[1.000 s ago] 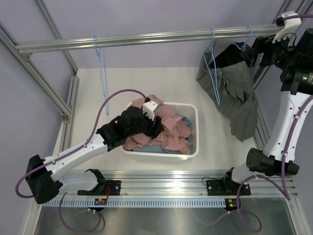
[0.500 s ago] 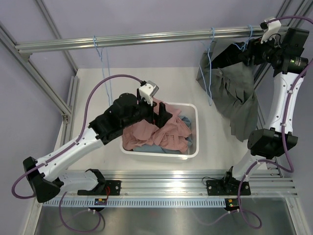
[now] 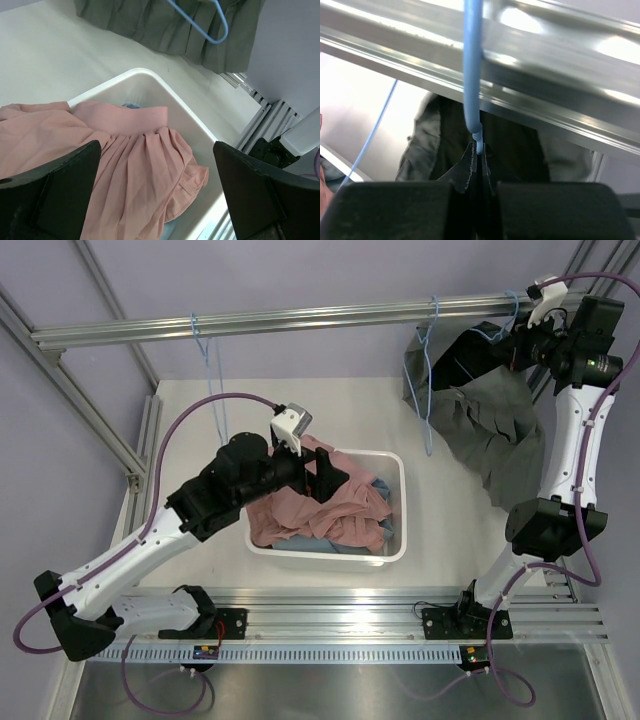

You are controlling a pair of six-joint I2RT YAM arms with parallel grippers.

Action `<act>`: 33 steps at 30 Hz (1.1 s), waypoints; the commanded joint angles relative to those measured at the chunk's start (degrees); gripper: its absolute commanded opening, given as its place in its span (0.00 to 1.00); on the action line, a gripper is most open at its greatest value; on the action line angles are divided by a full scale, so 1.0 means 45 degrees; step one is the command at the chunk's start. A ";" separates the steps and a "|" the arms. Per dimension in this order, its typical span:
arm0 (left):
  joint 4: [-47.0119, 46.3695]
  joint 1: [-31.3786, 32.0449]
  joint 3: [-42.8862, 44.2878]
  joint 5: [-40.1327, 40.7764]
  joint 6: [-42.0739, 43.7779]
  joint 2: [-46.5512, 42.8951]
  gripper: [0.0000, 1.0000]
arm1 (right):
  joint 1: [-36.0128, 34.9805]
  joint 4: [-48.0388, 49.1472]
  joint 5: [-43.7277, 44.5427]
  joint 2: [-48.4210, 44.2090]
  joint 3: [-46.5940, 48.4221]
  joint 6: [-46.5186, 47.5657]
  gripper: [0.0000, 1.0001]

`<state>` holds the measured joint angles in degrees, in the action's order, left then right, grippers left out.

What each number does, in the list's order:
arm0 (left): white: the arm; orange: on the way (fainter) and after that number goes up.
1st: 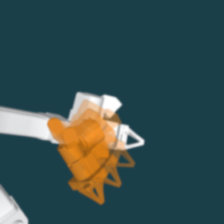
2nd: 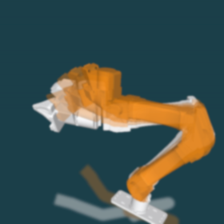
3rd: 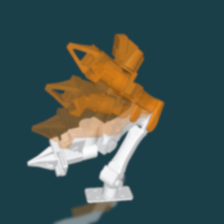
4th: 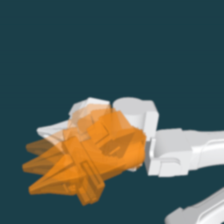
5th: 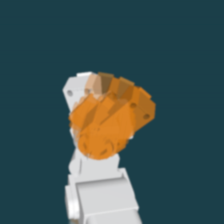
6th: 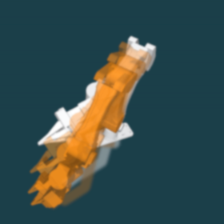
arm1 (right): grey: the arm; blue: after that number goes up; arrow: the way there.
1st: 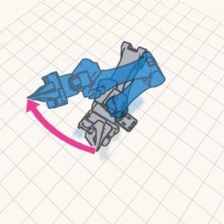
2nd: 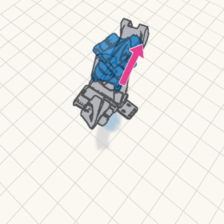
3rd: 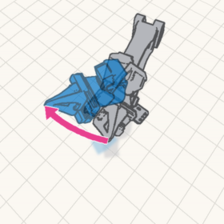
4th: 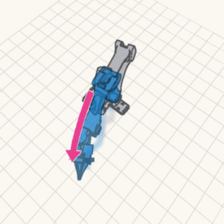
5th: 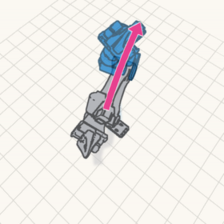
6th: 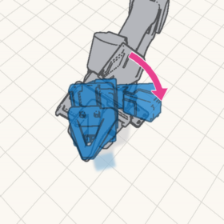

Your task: Remove the skirt from the hanger

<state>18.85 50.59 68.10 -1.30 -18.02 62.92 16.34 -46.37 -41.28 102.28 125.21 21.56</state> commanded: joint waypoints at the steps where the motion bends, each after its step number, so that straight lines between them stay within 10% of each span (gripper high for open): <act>1: -0.0225 0.0106 0.0882 0.0230 -0.0429 -0.0231 0.99 | -0.0057 0.0869 -0.0261 -0.0599 -0.0128 -0.0434 0.00; 17: -0.0224 0.0418 0.1605 0.0699 -0.0663 -0.0017 0.99 | 0.0256 0.1790 -0.0026 -0.2297 -0.0360 -0.1198 0.00; 33: 0.0499 0.2273 0.4924 0.1109 0.1483 0.2794 0.99 | 0.2247 -0.3717 -0.0066 -0.6398 -0.4872 0.4404 0.00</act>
<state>21.78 59.53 86.11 1.85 -15.00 73.65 24.69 -59.18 -41.10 78.98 104.64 33.71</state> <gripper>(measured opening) 0.985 0.031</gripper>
